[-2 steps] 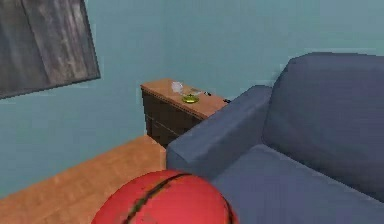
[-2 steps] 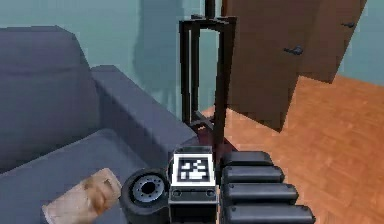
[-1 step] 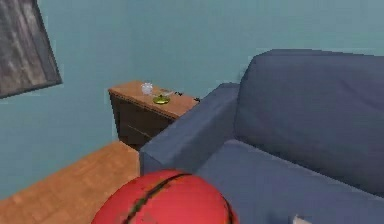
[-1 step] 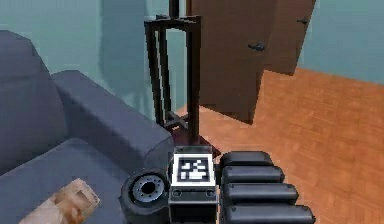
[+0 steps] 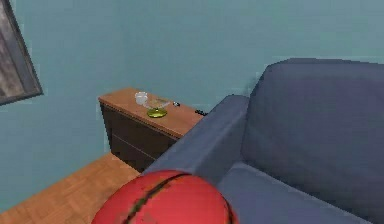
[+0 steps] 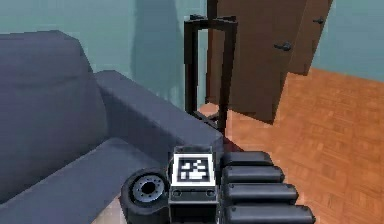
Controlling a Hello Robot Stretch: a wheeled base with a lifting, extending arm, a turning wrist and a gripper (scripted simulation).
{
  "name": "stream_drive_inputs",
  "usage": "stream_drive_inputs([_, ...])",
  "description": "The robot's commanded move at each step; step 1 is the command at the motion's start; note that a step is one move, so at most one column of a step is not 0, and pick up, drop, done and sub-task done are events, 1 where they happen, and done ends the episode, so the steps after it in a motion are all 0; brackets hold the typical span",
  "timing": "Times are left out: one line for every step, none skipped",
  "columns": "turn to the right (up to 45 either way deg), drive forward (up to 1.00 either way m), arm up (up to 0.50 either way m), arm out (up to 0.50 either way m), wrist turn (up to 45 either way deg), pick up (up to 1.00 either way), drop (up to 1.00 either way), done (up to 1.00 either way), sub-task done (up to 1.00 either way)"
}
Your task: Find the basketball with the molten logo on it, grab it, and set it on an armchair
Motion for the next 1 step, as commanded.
stream_drive_inputs([0.0,0.0,0.0,0.26,0.0,0.0,0.0,0.0,0.0])
